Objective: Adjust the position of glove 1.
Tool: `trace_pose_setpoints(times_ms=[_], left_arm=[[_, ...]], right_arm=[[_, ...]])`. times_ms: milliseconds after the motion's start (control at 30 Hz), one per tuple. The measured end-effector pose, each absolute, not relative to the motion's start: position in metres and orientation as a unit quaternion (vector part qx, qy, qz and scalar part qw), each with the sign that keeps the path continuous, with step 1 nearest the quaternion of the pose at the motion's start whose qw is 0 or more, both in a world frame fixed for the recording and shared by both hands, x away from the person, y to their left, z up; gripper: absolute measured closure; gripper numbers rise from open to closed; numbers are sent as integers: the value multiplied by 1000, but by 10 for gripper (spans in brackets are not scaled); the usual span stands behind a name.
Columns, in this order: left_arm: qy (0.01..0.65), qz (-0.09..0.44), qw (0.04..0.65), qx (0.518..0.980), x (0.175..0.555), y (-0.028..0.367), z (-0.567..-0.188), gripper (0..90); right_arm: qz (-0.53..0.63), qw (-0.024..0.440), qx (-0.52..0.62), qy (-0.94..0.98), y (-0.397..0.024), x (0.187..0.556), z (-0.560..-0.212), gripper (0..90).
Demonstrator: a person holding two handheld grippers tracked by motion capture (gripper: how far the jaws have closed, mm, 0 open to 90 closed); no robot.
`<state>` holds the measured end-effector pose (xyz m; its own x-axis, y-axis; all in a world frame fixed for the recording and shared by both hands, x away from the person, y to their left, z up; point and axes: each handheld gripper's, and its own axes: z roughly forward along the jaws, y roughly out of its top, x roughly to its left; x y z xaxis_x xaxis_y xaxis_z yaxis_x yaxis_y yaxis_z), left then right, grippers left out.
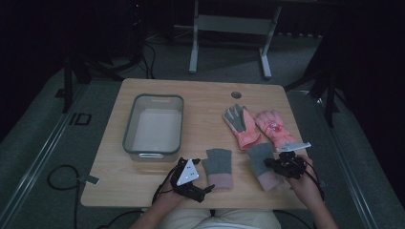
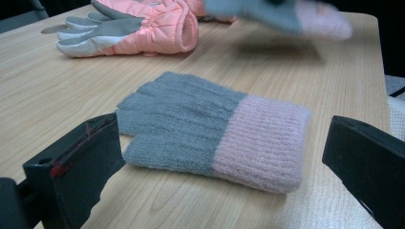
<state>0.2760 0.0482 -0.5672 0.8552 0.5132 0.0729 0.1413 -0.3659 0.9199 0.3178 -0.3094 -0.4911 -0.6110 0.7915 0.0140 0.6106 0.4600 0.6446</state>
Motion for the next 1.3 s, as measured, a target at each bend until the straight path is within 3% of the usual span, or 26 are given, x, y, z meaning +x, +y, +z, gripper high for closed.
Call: trace_pose_setpoints(times_ms=[167,433,1100,1300], left_arm=[[207,176,528,805,277,49,-567,0],[205,178,528,805,276,49,-567,0],[206,179,527,804,276,49,-567,0],[206,180,527,804,276,49,-567,0]], right_arm=[[338,192,467,794,-304,295,-464,855],[366,218,534,730,-301,279,-455,855],[298,194,611,707,-301,295,-542,847],[302,209,609,703,-299,294,-548,822]])
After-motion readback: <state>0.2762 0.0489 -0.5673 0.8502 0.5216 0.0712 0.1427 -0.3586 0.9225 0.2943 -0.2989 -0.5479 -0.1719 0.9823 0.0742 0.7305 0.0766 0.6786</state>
